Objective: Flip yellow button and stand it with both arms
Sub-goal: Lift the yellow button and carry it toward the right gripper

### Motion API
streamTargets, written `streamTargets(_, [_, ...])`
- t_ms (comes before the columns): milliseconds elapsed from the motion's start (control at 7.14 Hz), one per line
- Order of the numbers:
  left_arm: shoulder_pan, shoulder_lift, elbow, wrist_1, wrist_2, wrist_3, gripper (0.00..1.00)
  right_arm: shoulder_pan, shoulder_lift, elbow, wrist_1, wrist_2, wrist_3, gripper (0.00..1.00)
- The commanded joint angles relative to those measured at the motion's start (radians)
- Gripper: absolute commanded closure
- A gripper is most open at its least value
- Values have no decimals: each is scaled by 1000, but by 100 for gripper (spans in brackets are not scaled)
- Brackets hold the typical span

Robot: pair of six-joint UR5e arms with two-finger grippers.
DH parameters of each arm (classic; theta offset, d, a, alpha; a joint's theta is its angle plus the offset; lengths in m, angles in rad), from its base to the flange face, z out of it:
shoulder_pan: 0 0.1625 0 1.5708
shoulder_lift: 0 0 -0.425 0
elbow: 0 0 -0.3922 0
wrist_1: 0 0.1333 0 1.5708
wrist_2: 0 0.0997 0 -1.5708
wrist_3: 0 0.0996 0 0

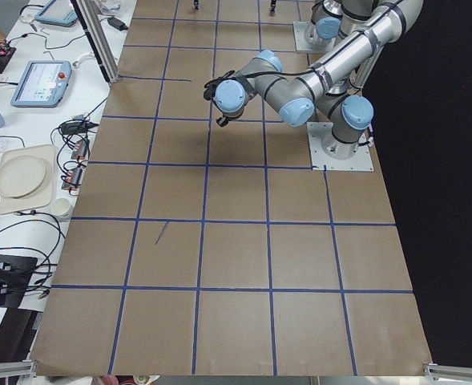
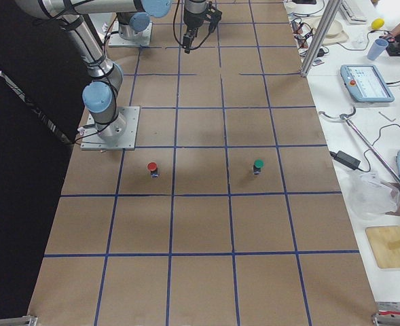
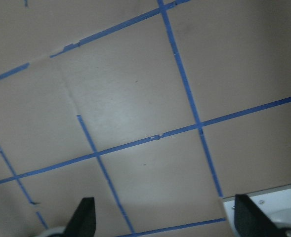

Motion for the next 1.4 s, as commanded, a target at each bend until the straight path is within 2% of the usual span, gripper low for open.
streamTargets(0, [-41,47,-3,-314,-267,-13,89,-124,0,8,59,309,25,0])
streamTargets(140, [-100,71,-6,-441,-387,-12,89,-140,2,6,144,395,167,0])
streamTargets(280, [-166,76,-12,-549,-556,-12,89,-140,2,8,147,445,356,0])
streamTargets(420, [-238,76,-15,-568,-687,-10,89,-140,2,11,162,574,431,0])
streamTargets(560, [-335,87,-24,-586,-802,-10,90,-140,2,47,165,635,433,0])
streamTargets(700, [-413,96,-52,-609,-957,-9,90,-140,2,119,163,730,434,0])
streamTargets(840, [-463,114,-66,-638,-1062,-9,90,-142,0,164,157,834,437,0])
streamTargets(1120, [-536,128,-71,-677,-1208,-3,90,-142,0,173,160,898,497,0])
streamTargets(1260, [-572,133,-69,-688,-1245,-1,91,-142,0,176,163,957,534,0])
